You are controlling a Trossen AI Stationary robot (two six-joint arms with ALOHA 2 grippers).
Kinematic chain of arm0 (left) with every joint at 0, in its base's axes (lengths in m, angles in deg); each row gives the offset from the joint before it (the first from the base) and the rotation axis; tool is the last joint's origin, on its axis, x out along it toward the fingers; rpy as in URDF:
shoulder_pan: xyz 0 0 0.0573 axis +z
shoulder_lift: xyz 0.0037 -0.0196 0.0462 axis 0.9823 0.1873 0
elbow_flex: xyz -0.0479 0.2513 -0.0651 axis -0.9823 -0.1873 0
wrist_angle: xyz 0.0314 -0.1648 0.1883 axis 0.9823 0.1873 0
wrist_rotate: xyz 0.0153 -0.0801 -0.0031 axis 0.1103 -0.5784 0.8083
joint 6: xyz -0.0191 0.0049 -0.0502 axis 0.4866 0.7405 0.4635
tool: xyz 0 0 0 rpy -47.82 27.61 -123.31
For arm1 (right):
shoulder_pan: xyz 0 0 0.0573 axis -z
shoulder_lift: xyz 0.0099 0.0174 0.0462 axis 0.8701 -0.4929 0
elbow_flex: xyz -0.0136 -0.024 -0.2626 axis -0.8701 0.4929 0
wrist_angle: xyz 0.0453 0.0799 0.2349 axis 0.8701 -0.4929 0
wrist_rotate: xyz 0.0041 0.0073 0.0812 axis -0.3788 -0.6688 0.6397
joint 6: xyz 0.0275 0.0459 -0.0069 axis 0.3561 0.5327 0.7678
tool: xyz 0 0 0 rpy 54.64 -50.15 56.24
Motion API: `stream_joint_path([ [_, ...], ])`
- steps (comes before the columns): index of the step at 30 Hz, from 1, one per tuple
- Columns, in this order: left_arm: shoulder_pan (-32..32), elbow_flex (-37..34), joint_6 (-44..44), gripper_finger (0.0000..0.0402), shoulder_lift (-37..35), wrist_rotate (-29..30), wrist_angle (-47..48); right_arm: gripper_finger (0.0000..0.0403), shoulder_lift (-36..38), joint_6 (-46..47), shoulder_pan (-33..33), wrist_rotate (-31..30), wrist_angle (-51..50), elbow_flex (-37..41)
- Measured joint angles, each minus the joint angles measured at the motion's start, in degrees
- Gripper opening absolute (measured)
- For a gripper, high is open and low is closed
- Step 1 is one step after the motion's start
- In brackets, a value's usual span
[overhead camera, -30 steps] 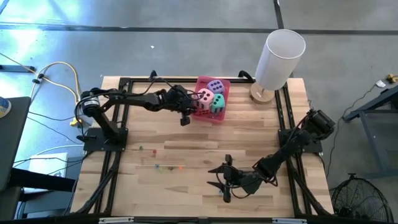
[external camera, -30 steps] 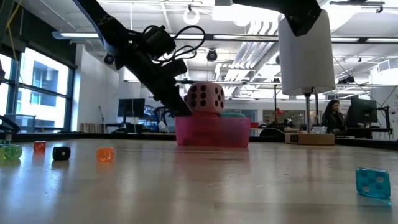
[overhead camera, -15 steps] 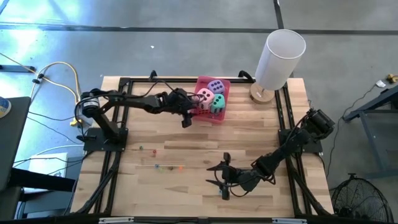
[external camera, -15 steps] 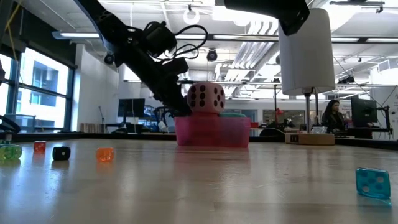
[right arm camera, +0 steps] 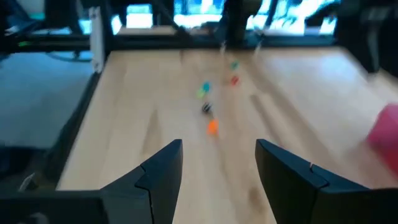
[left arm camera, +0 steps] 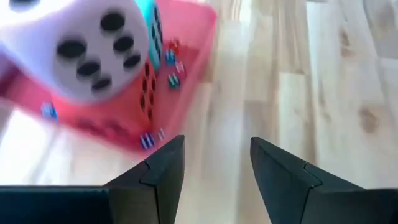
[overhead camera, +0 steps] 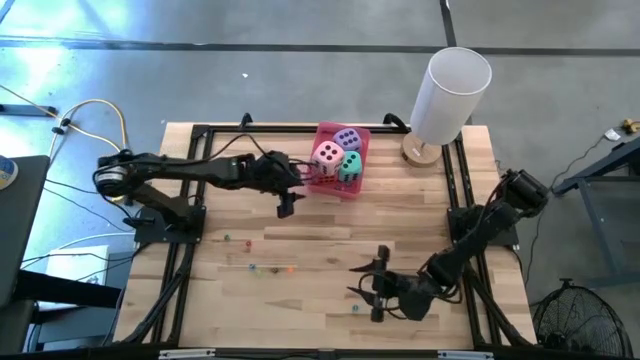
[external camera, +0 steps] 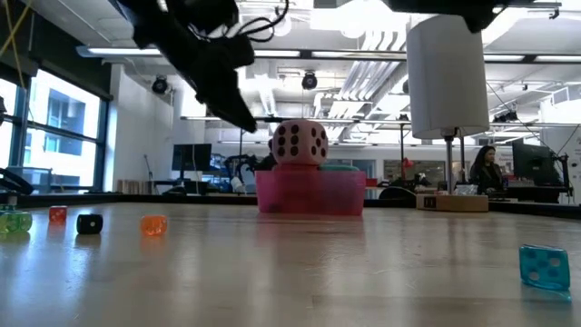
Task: Pick & Place Dice
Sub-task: Put the right small blue dice into the bin
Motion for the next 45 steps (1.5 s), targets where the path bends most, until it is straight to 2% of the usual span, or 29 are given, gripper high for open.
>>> stream_joint_path([
  [3, -1.27, 0.00, 4.55, 0.0177, -3.33, -0.28, 6.02, 0.0194, -0.30, 4.05, -1.13, 4.11, -3.78, 0.00],
  [7, -3.61, 0.00, 7.67, 0.0177, -5.95, -0.63, 12.00, 0.0194, -4.43, 5.10, -0.98, 9.39, -6.50, 0.00],
  [12, -7.14, 0.00, 10.50, 0.0177, -5.28, -0.78, 12.98, 0.0194, -9.76, 5.90, -0.53, 12.33, -3.49, 0.00],
  [20, -12.16, 0.02, 12.09, 0.0177, -4.25, -0.56, 13.11, 0.0194, -13.23, 16.02, -1.03, 19.23, 1.23, 0.04],
  [24, -13.53, 0.02, 12.24, 0.0177, -4.27, -0.43, 13.07, 0.0194, -14.18, 15.19, -1.73, 19.01, 1.17, -0.04],
  [28, -14.36, 0.02, 12.22, 0.0177, -4.27, -0.41, 13.05, 0.0193, -17.58, 13.83, -1.58, 21.66, 0.90, -0.04],
  [31, -14.44, 0.02, 12.22, 0.0177, -4.27, -0.41, 13.07, 0.0185, -19.37, 13.80, -1.60, 20.80, 1.59, -0.06],
  [45, -14.42, 0.02, 12.20, 0.0177, -4.07, -0.41, 13.07, 0.0114, -20.29, 12.97, -1.23, 20.81, 2.03, -0.11],
])
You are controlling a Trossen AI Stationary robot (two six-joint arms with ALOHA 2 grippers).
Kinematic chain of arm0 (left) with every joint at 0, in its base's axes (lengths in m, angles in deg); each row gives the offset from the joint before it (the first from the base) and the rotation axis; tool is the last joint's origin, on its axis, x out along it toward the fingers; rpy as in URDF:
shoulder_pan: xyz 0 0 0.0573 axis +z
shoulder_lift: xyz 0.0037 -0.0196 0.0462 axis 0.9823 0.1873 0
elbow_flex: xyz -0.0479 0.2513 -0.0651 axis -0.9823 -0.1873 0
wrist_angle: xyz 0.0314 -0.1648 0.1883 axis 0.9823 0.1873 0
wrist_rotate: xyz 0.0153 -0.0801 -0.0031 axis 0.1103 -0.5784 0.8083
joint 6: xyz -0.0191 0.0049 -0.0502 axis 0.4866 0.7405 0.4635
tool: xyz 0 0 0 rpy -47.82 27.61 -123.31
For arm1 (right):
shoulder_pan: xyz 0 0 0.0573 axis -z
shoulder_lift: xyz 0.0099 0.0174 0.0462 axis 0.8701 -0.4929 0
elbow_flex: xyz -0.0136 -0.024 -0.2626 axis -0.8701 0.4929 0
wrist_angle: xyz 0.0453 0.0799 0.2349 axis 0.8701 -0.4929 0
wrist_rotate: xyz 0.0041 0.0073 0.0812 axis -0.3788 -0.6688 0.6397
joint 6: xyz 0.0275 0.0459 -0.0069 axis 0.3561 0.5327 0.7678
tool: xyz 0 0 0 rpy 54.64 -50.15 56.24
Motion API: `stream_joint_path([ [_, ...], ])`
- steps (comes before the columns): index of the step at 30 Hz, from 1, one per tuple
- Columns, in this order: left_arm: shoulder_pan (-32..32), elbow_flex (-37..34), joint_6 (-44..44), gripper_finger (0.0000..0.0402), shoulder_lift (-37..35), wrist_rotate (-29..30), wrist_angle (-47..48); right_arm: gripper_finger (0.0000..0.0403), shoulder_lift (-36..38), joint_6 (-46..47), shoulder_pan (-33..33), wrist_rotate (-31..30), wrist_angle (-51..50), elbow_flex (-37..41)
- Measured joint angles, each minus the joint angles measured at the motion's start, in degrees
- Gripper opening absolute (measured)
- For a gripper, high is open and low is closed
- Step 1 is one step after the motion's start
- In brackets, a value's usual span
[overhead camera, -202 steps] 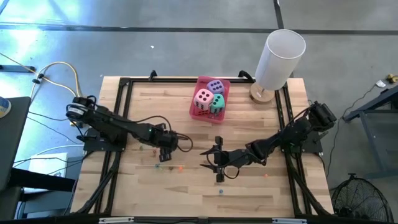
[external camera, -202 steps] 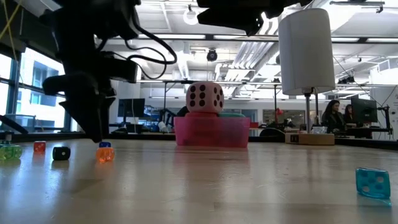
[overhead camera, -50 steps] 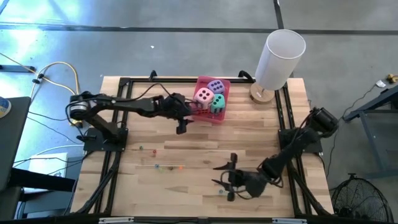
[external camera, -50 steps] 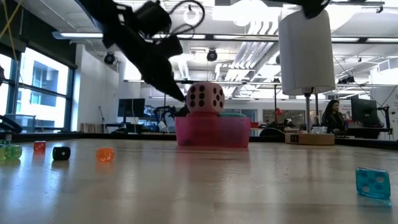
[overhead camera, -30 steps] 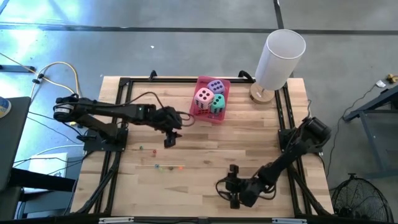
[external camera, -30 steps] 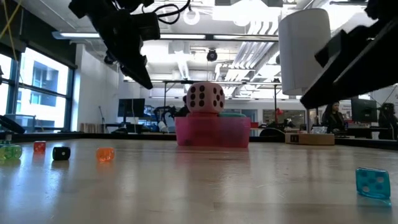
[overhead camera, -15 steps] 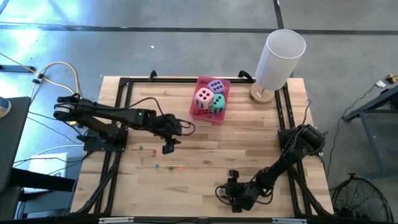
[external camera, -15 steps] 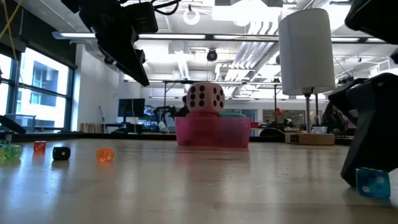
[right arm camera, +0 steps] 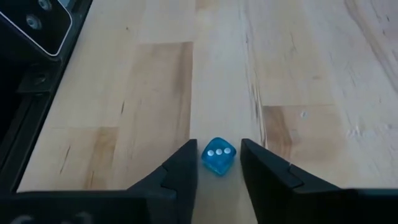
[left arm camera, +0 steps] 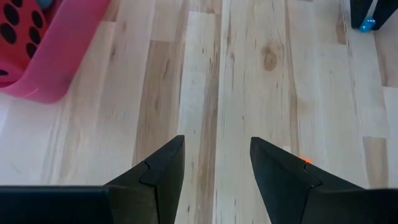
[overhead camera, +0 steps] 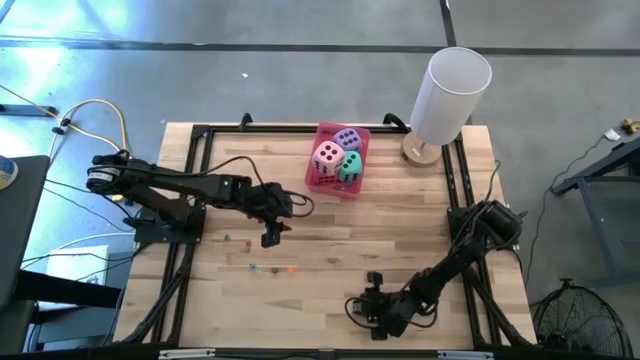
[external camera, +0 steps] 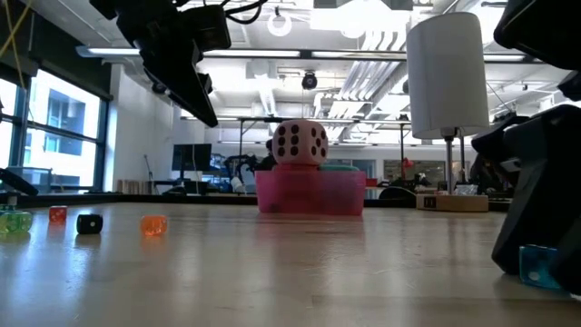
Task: Pick & Place Dice
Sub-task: Put the right small blue dice into the bin
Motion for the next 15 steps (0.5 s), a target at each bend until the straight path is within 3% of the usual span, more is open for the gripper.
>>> stream_joint_path([
  [8, -0.37, 0.00, 0.12, 0.0177, 0.00, 0.00, -0.13, 0.0037, 0.59, -3.50, 0.00, -1.43, -0.41, 0.02],
  [15, -3.89, 0.00, 0.93, 0.0177, 0.00, -0.07, -2.67, 0.0033, 6.19, -16.49, 1.97, -11.48, -3.88, 0.13],
])
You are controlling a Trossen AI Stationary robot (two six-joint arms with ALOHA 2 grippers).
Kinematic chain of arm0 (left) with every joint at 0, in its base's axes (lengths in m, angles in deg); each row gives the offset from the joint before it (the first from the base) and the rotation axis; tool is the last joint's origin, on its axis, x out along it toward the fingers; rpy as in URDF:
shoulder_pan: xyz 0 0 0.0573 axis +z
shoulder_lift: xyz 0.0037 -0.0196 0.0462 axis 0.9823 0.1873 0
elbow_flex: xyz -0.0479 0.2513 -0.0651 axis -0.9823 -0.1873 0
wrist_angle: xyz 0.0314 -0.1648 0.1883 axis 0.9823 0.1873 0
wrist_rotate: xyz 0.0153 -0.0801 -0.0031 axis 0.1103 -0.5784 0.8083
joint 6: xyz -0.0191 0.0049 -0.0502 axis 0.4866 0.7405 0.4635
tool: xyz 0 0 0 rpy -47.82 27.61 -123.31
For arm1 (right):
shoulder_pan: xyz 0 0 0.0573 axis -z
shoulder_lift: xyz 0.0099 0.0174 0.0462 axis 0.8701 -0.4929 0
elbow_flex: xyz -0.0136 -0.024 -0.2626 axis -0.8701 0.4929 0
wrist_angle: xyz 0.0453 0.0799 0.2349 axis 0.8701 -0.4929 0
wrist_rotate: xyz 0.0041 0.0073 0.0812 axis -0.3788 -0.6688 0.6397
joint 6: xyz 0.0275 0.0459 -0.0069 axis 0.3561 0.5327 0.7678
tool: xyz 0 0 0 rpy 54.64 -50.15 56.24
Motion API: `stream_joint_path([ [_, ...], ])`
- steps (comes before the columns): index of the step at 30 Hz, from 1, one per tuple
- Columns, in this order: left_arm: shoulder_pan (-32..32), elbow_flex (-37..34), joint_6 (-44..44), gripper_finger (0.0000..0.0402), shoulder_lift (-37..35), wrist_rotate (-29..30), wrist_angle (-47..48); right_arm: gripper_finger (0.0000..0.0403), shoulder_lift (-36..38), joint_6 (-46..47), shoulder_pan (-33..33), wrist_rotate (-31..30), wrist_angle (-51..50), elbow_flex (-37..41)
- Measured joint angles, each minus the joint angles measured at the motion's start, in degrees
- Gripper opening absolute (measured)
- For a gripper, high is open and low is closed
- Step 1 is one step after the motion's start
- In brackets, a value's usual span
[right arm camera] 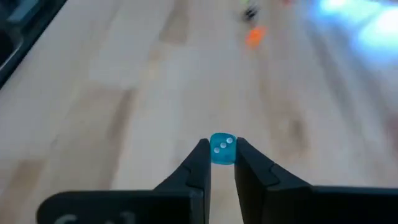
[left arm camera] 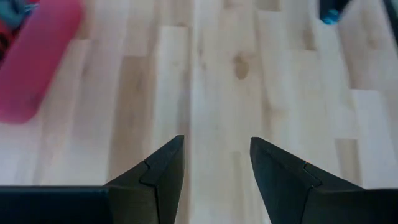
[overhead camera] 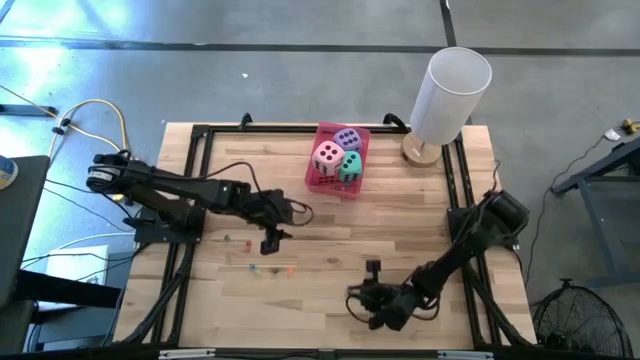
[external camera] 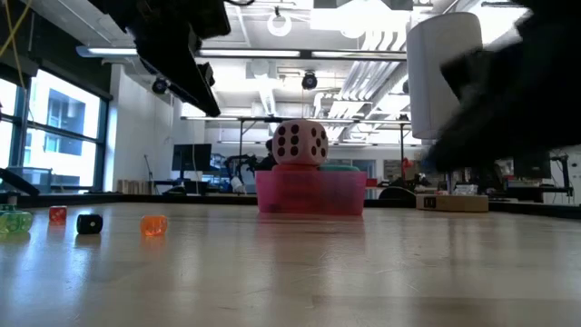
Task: Pick & Place Dice
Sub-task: Put the right small blue dice into the bin
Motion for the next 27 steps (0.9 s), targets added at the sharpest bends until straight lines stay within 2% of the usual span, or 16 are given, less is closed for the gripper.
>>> stream_joint_path([
  [5, -4.76, 0.00, 0.04, 0.0177, 0.00, -0.09, -1.59, 0.0032, 5.78, -7.06, 4.01, -3.47, -4.01, 0.04],
  [9, -8.53, 0.00, 0.16, 0.0177, 0.00, -0.09, -2.79, 0.0033, 10.78, -13.25, 8.14, -10.71, -6.05, 0.03],
  [14, -12.31, 0.00, 0.51, 0.0177, 0.00, -0.07, -3.57, 0.0033, 15.22, -15.06, 16.11, -12.64, -6.67, -0.02],
  [19, -14.94, 0.00, 1.29, 0.0177, 0.00, -0.04, -3.78, 0.0033, 15.60, -8.34, 24.61, -9.05, -11.43, -0.02],
  [23, -16.56, 0.00, 2.39, 0.0177, 0.00, 0.04, -3.78, 0.0034, 15.60, -0.46, 31.16, -8.60, -17.21, -0.02],
  [27, -17.68, 0.00, 3.12, 0.0177, 0.00, 0.09, -3.78, 0.0035, 15.60, 8.36, 36.36, -6.26, -17.79, 0.00],
])
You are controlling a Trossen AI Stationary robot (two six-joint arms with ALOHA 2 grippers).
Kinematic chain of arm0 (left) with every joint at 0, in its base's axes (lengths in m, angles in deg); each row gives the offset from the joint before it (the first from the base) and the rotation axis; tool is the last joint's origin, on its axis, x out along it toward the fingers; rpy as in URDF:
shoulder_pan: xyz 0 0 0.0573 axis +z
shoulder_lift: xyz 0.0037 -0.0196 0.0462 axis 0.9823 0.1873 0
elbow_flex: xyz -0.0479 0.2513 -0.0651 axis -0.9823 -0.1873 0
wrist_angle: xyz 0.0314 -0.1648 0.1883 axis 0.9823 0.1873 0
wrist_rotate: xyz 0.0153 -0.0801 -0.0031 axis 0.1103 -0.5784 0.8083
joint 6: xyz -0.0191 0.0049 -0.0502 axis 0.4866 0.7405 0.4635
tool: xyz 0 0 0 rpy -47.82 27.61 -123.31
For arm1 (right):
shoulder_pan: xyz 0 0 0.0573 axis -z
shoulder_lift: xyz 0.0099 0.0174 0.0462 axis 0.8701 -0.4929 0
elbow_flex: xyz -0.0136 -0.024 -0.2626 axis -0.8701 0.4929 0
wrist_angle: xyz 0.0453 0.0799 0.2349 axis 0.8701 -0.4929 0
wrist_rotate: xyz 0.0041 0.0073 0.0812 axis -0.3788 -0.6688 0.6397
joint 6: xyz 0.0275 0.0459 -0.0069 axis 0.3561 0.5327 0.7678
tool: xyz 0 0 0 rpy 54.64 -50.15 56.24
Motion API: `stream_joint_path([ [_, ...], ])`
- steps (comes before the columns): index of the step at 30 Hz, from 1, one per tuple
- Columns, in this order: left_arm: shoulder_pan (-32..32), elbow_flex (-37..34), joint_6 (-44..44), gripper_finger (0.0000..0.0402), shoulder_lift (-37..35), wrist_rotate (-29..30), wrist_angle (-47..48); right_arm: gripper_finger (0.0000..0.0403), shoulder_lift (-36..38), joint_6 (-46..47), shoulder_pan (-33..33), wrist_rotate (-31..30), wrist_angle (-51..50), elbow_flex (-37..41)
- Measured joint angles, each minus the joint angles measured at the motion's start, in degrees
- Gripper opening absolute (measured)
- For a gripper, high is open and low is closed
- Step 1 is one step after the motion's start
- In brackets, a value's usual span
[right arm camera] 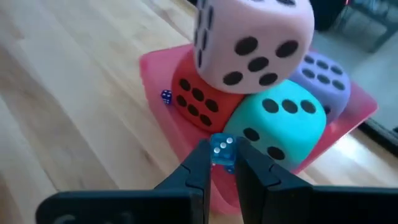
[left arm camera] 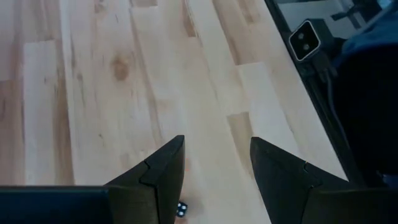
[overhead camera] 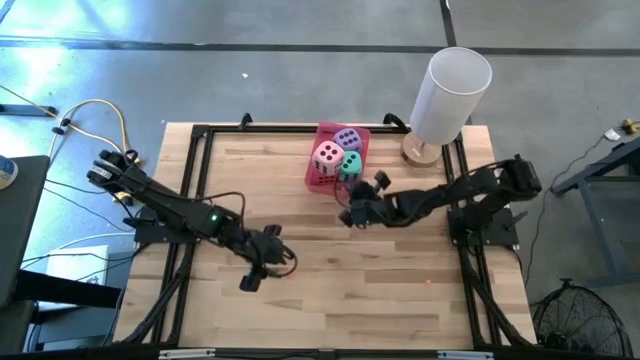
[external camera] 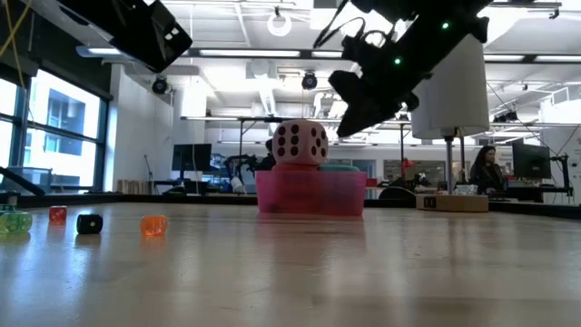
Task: Pick & Place Dice
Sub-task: Put the right small blue dice into the bin, then put the small light green dice into the bin
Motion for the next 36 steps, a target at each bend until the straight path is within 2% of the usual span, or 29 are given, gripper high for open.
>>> stream_joint_path([
  [4, -0.50, 0.00, 2.10, 0.0177, 0.00, 0.39, 0.01, 0.0039, 0.00, 0.59, 3.31, 4.64, 0.00, 0.00],
  [7, -0.64, 0.00, 3.99, 0.0177, 0.00, 0.42, 0.01, 0.0056, -0.72, -0.03, 4.79, 8.27, 0.76, 0.00],
  [16, -2.56, 0.00, 8.09, 0.0177, 0.00, 0.43, 0.02, 0.0174, -1.33, -0.18, 7.37, 8.66, 1.02, -0.02],
  [19, -3.84, 0.00, 8.41, 0.0177, 0.00, 2.48, 0.02, 0.0212, -1.31, -0.23, 7.44, 8.43, 2.24, -0.02],
  [23, -5.12, 0.00, 8.41, 0.0177, 0.00, 3.38, 0.02, 0.0238, -1.31, -2.62, 6.81, 7.06, 5.88, -0.02],
  [26, -6.06, 0.00, 8.30, 0.0177, 0.00, 3.39, 0.40, 0.0242, -1.31, -4.43, 5.18, 8.45, 14.40, -0.02],
  [29, -6.90, 0.00, 7.81, 0.0177, -0.02, 3.35, 3.83, 0.0242, -1.27, -8.77, 3.77, 15.74, 24.59, -0.02],
  [32, -8.30, -0.03, 7.49, 0.0177, 0.02, 3.54, 9.25, 0.0242, -1.27, -14.20, 2.22, 26.54, 33.93, -0.02],
  [36, -11.26, -2.39, 7.31, 0.0177, 0.28, 7.50, 10.19, 0.0243, -1.27, -20.62, -0.49, 42.28, 42.15, -0.02],
])
